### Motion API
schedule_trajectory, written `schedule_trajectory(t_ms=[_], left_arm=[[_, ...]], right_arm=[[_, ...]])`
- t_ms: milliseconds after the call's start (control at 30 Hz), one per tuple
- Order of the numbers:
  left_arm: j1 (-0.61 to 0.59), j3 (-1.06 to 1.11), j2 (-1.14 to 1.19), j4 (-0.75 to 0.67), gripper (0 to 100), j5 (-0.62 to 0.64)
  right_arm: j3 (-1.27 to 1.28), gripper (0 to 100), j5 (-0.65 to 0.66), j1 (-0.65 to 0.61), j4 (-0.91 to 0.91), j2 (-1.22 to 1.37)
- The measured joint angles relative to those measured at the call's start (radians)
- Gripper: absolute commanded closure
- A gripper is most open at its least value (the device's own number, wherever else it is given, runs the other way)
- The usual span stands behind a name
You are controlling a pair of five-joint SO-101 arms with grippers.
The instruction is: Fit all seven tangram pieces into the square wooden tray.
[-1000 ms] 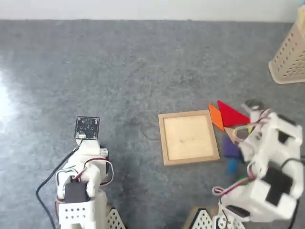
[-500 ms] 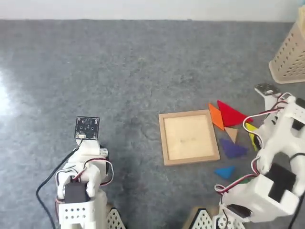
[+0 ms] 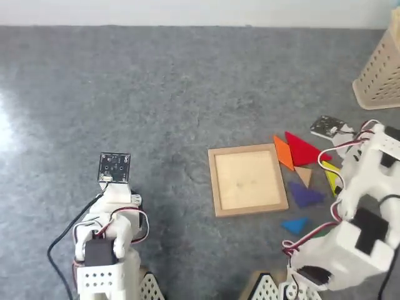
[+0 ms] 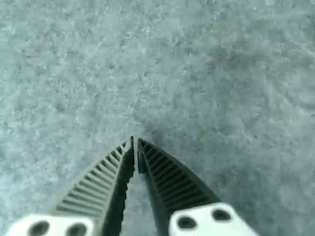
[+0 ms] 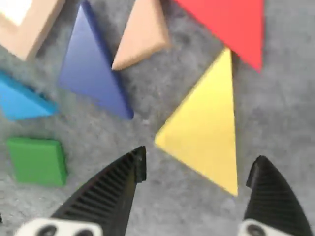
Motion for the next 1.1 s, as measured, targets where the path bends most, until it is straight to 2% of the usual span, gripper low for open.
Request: schedule_trajectory(t_ms=[533,733,1100], left_arm=[[0.000,0.000,0.000,0.000,99,0.000],[0.000,0.000,0.000,0.000,99,0.000],[0.000,0.000,0.000,0.000,99,0.000]], right_arm=[[0.000,65.9,0.000,-0.011,-0.069,0.112],[-0.006,65.9,0.006,0.020,-0.100,0.138],[-0.006,65.9,0.107,0.040,-0.110,0.138]])
